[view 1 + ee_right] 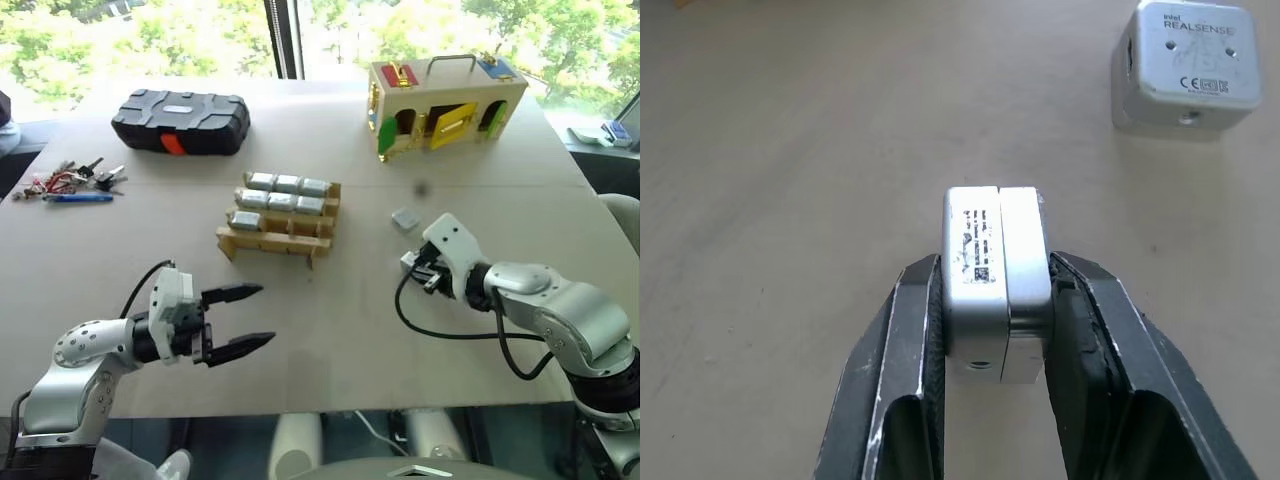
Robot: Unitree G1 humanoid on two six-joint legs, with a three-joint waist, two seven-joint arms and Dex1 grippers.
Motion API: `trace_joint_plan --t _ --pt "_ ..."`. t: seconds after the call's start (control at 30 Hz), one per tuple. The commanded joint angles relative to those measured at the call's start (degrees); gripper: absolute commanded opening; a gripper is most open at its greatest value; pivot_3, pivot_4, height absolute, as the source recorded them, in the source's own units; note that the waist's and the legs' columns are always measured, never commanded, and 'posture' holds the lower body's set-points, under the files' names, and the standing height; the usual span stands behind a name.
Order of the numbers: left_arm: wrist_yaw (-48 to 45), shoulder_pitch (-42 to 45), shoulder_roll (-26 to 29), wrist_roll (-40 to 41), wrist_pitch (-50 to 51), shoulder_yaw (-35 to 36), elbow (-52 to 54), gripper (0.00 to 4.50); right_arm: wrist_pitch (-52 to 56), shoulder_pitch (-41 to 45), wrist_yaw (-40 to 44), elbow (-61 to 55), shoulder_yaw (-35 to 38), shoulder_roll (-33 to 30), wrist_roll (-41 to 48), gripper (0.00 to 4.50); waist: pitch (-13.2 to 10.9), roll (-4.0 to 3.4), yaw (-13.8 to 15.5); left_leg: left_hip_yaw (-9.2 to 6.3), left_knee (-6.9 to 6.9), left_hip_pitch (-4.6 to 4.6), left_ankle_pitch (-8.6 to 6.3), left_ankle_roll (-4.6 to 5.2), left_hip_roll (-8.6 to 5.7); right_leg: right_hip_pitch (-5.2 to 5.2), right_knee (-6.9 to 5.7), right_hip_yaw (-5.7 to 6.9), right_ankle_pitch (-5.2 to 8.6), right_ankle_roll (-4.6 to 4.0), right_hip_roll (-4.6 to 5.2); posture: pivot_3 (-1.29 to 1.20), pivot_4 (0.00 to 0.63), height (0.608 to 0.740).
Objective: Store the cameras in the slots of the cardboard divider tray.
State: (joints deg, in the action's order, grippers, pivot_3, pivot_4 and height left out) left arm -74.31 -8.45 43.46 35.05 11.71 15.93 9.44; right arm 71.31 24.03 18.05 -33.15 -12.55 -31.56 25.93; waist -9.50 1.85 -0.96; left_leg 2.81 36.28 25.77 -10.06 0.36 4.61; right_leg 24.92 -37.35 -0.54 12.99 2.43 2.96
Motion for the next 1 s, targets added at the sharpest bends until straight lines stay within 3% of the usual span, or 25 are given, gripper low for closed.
trace_joint_plan --t 0.03,0.17,0.33,0.53,0.7,1.0 --pt "1.38 -0.61 -0.61 0.61 -2.19 3.15 1.08 4.5 -2.87 0.54 1.65 -0.19 -1.01 -1.51 -1.63 0.82 0.0 0.0 -0.01 0.0 0.0 0.0 0.0 0.0 0.0 0.0 0.0 0.0 0.0 0.0 0.0 0.0 0.15 0.74" --pt "2.24 -0.28 -3.17 4.13 -2.05 5.85 -0.06 4.5 -11.41 1.73 5.0 0.36 -3.05 -3.5 -4.77 0.82 -0.01 -0.01 0.01 0.01 0.0 0.0 0.0 -0.01 0.0 0.0 0.02 0.0 0.0 0.0 0.02 0.0 0.15 0.74" --pt "3.98 0.12 -3.33 6.26 0.36 9.56 -3.38 4.5 -25.08 11.15 16.07 3.98 -5.95 -2.77 -6.25 0.82 -0.11 -0.12 -0.43 0.01 0.0 -0.01 0.0 0.0 0.03 0.02 0.03 -0.02 0.03 0.05 -0.08 0.0 0.15 0.74" --pt "6.9 2.26 -3.56 5.48 -0.67 12.94 -9.82 4.5 -36.66 23.33 20.69 21.35 -10.09 9.25 -9.91 0.82 -0.1 -0.1 -0.65 -0.02 0.0 -0.02 0.0 0.0 0.15 0.02 -0.02 0.03 -0.01 0.0 -0.23 0.0 0.15 0.74" --pt "9.28 3.33 -3.33 5.61 -0.54 14.64 -10.54 4.5 -45.21 26.87 22.88 32.65 -12.18 16.7 -13.59 0.82 -0.08 -0.07 -0.04 0.01 0.0 0.08 0.0 -0.01 0.13 0.01 0.02 0.05 -0.03 -0.01 -0.2 0.0 0.15 0.74" --pt "11.26 1.68 -3.91 6.71 0.65 17.65 -10.04 4.5 -51.09 31.0 22.34 47.19 -12.67 29.04 -17.84 0.82 -0.09 -0.08 -0.47 0.04 -0.02 0.02 -0.02 -0.04 0.15 0.08 -0.13 0.04 -0.03 -0.01 -0.19 0.0 0.15 0.74"
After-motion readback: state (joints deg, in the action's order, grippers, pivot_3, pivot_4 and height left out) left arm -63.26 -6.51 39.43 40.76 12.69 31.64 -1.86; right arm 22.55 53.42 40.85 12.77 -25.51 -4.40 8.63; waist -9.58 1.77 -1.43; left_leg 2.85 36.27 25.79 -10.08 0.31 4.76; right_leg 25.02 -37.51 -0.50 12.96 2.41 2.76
